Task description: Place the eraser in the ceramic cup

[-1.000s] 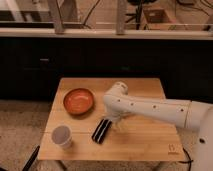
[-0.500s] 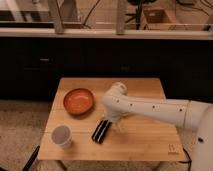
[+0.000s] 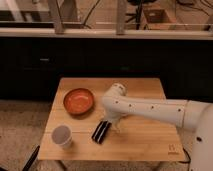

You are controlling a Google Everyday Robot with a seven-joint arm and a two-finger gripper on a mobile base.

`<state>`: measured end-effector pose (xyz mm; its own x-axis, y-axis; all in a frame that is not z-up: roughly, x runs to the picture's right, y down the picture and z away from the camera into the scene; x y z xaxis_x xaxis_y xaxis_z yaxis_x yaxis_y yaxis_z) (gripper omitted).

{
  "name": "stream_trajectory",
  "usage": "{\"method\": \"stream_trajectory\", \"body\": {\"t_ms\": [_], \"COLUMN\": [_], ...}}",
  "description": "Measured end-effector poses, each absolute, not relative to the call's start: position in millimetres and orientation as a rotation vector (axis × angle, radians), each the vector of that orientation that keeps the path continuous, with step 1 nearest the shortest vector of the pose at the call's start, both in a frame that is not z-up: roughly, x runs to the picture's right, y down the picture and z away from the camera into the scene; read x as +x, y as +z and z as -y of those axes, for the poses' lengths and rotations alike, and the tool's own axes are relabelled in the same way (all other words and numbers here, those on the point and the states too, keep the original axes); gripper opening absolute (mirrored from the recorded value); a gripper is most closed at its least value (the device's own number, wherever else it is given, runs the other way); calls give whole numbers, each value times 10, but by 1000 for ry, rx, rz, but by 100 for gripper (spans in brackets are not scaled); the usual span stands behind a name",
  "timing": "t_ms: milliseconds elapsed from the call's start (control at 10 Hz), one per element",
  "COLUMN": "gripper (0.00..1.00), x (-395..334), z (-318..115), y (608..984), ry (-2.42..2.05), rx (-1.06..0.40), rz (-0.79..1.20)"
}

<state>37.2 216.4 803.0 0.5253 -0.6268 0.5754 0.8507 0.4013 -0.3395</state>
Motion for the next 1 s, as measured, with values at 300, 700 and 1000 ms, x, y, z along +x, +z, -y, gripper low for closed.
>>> {"method": "stream_trajectory", "body": {"t_ms": [300, 700, 1000], "gripper": [80, 80, 80], "x": [355, 329, 313], "z": [-2187, -2216, -2230], "y": [8039, 8043, 8044], "ry": [-988, -1018, -1034], "rx": [-654, -652, -650], "rz": [391, 397, 401]}}
